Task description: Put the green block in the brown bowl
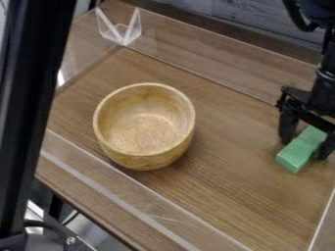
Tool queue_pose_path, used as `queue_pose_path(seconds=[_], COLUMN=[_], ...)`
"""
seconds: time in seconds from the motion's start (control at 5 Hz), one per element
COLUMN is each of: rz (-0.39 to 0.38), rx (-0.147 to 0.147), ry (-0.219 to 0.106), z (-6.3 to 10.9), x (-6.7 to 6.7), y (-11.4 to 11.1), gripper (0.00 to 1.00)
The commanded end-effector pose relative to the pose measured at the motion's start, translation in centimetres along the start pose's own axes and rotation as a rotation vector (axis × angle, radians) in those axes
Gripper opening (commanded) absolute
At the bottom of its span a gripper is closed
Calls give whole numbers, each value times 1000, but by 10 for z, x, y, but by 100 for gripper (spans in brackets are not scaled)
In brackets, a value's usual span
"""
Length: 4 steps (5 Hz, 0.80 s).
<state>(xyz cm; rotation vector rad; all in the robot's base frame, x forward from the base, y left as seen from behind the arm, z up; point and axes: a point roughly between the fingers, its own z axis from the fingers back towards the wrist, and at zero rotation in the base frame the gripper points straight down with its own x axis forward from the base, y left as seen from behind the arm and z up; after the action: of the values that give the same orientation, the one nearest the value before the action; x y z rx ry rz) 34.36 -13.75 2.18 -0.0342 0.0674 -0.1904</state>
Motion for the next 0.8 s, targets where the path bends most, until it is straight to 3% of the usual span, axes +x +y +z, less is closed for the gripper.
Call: queue_pose_path(seconds=[0.0,0.6], rz=[-18,-30], rx=[-4,-6], ry=[-60,-105], z=[12,12], x=[6,8], y=[-5,-5], gripper=[100,100])
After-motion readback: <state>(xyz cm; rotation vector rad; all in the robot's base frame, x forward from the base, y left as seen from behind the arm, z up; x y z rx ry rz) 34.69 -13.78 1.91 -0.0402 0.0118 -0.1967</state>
